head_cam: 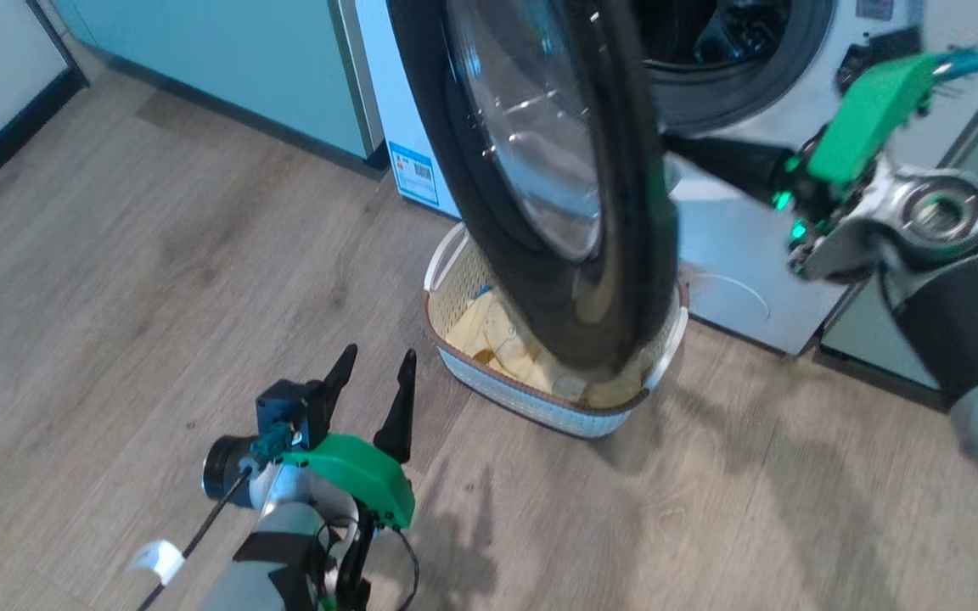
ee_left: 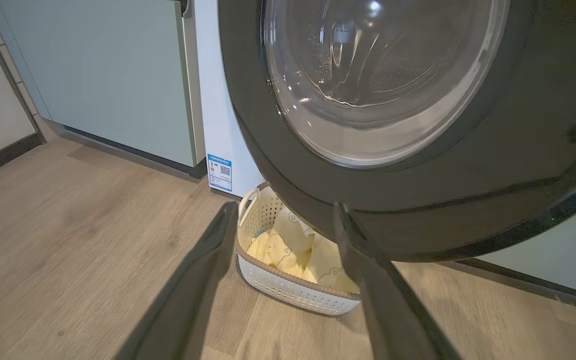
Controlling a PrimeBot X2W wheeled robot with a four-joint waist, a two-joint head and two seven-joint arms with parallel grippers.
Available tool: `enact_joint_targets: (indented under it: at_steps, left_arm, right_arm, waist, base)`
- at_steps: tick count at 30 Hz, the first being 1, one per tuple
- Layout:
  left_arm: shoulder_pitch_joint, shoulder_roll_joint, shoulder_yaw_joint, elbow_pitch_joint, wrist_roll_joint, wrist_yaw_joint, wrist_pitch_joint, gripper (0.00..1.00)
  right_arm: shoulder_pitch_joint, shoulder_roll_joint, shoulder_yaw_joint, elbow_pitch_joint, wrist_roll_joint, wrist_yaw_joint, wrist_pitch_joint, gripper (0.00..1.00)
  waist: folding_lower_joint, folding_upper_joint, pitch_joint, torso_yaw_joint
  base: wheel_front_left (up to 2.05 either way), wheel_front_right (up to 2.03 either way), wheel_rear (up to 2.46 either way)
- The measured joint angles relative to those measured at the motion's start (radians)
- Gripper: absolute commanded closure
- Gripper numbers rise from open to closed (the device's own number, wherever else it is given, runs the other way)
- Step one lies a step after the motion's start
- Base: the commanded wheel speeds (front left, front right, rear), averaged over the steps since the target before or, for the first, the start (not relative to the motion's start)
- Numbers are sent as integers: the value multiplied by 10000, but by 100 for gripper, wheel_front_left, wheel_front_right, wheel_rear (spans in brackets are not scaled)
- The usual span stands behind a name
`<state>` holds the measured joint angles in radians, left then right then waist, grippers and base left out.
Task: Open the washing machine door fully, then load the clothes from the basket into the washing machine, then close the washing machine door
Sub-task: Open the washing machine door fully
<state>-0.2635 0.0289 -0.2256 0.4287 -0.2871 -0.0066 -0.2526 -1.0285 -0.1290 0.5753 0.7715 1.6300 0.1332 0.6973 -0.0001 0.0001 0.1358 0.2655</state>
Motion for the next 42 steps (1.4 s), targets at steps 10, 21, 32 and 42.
enact_joint_targets:
  at_steps: [10,21,32,42]
  left_arm:
    - [444,15,301,69,276,-113,0,0]
    - [567,15,410,82,483,-176,0,0]
    - [579,15,775,84,713,-265,0,0]
    - [607,109,1283,84,1039,-443,0,0]
  right_arm:
    - [1052,522,449,-349,161,0,82,100]
    - [1248,623,1193,-1060,1227,0,-372,100]
    - [1293,625,675,-1026,930,0,-1335,100]
    - [2409,468,-230,-1572,102,0,-2441,26]
  waist:
    - [0,0,-563,7]
    - [0,0,-652,-66]
    - [0,0,-763,-372]
    - [0,0,-978,-873]
  base:
    - [0,0,0]
    - [0,0,0]
    - [0,0,0]
    - [0,0,0]
